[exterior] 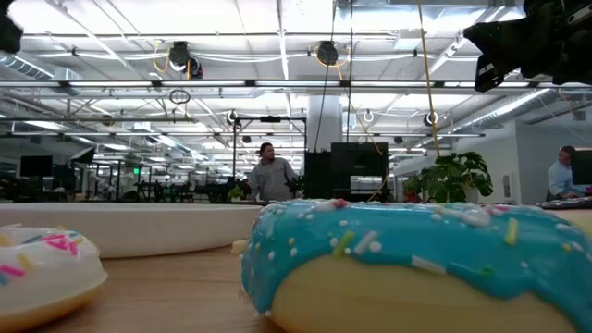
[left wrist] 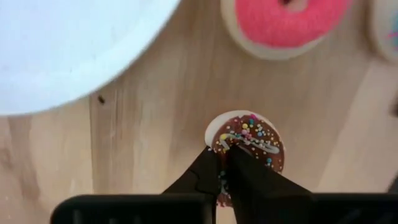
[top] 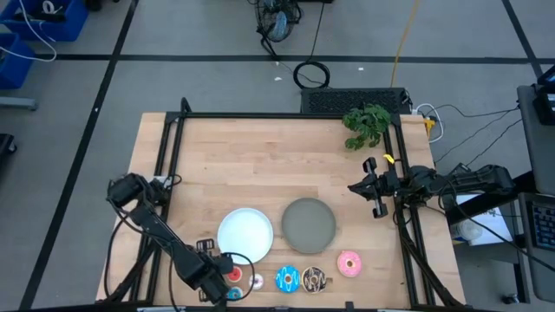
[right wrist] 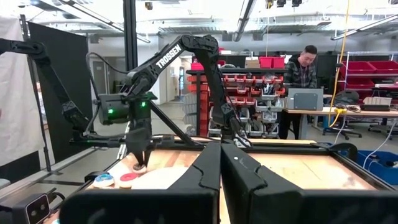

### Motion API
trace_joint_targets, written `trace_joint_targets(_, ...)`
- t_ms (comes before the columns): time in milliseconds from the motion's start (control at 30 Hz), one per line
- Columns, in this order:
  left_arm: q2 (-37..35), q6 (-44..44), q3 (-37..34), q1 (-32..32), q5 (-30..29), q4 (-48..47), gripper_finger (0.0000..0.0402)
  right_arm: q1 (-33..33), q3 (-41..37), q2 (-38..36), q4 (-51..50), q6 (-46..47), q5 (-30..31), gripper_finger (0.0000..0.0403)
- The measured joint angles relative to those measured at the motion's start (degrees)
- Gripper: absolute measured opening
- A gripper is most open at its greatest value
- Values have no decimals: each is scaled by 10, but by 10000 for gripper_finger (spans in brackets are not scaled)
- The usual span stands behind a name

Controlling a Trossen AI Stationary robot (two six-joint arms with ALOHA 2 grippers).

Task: Pick & Place donuts
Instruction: Put the small brown donut on the white plate

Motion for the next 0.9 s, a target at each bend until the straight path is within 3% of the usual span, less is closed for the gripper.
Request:
trace_joint_targets(200,-55,22,0,18,-40,-12,8,0,0,0,5,0,0,0)
trace_joint_targets(300,-85,41,0,35,-60,-30,14,0,0,0,4,0,0,0)
trace_joint_targets(500,-128,108,1,101,-86,-85,9,0,0,0,4,0,0,0)
trace_joint_targets(667,-129,198,1,180,-119,-86,15,0,0,0,12,1,0,0)
trace_joint_targets(900,-92,329,-4,279,-145,-15,7,0,0,1,10,2,0,0)
